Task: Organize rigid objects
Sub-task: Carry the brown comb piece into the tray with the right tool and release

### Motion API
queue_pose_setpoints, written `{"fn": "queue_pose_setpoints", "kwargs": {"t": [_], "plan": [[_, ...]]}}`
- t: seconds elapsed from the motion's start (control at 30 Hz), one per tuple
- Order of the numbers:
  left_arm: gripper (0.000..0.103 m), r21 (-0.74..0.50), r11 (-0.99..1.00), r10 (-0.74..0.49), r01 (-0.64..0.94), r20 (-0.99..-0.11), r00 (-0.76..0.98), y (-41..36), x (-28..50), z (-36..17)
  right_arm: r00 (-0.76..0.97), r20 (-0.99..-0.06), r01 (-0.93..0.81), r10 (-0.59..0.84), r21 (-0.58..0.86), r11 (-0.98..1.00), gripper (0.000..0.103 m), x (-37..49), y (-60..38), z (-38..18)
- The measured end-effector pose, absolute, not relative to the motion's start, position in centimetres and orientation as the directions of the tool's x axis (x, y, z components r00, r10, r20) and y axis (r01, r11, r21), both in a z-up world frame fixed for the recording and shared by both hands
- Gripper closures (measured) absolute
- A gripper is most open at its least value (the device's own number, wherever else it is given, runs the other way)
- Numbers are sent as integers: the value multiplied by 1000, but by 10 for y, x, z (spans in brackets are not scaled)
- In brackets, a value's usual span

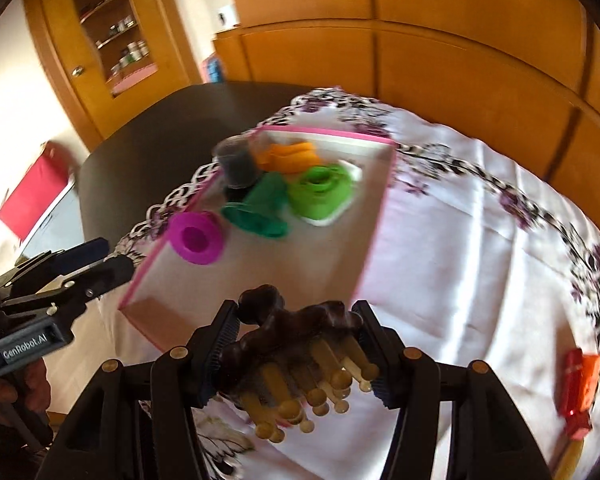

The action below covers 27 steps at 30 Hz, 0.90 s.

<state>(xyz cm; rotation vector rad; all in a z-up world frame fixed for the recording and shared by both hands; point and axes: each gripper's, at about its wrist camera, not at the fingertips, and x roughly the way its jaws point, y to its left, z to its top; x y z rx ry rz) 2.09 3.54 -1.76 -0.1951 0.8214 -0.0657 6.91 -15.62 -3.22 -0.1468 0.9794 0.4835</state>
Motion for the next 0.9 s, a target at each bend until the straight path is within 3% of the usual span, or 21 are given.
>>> {"fn": "queue_pose_setpoints", "kwargs": {"t": [0.37,0.53,0.9], "plan": [[42,-214,975,-118,-62,-730,673,51,20,-24,405,-865,-500,296,61,864,45,106,-113,-57],[42,-213,975,-115,-68,-739,664,53,21,-28,409,-890,-412,200,16,911,44,140,-116,-84],[42,-216,974,-122,-63,-744,657,48,23,-30,422,-858,-392,294,120,912,43,129,-136,-74]]}}
